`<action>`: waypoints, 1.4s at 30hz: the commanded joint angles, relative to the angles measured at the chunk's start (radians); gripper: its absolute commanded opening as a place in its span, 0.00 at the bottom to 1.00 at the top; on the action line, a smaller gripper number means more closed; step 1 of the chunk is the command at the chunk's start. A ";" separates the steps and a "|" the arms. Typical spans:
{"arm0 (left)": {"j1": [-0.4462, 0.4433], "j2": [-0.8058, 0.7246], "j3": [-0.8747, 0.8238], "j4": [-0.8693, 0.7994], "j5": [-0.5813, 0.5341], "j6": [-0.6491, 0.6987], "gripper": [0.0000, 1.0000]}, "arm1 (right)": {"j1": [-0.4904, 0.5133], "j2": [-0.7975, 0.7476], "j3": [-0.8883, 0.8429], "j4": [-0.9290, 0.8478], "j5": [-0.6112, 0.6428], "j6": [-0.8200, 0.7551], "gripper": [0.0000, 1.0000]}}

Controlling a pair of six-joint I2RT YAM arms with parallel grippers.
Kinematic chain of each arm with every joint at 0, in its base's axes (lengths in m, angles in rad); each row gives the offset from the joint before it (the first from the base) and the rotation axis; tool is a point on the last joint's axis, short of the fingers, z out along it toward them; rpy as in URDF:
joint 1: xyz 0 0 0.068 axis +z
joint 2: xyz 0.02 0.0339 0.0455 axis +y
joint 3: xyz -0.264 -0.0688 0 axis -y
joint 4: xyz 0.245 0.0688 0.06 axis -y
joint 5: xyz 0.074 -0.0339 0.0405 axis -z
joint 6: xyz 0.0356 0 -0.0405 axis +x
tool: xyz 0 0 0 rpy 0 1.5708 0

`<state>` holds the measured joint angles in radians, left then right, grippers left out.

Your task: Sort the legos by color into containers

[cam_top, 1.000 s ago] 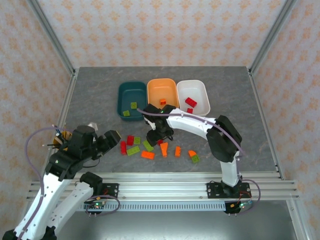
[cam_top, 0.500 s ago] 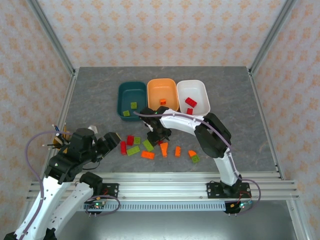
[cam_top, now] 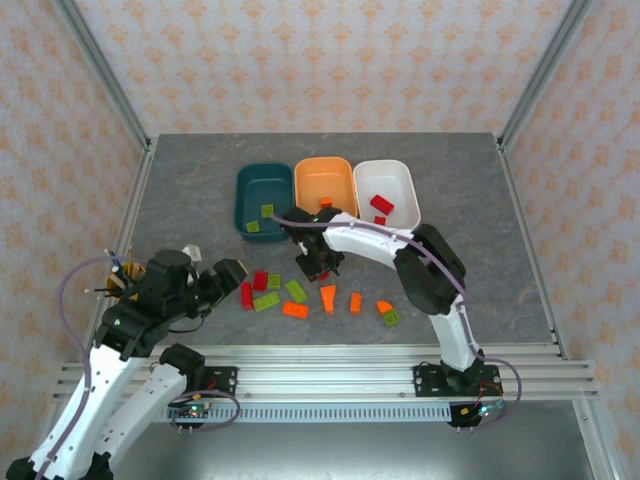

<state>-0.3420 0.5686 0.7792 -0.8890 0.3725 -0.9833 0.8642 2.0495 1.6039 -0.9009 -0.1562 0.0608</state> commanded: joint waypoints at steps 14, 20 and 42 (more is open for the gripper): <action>-0.278 0.575 0.340 0.380 -0.069 0.081 0.83 | -0.522 -0.152 0.020 -0.055 0.080 0.230 0.32; -0.308 0.708 0.430 0.409 -0.074 0.099 0.83 | -0.562 0.015 0.101 -0.070 0.090 0.249 0.32; -0.356 0.699 0.399 0.287 -0.152 0.079 0.82 | -0.512 -0.219 0.141 -0.100 0.128 0.210 0.59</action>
<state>-0.6876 1.3197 1.1965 -0.5381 0.2733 -0.8970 0.3241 1.9610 1.7100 -0.9565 -0.0727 0.2909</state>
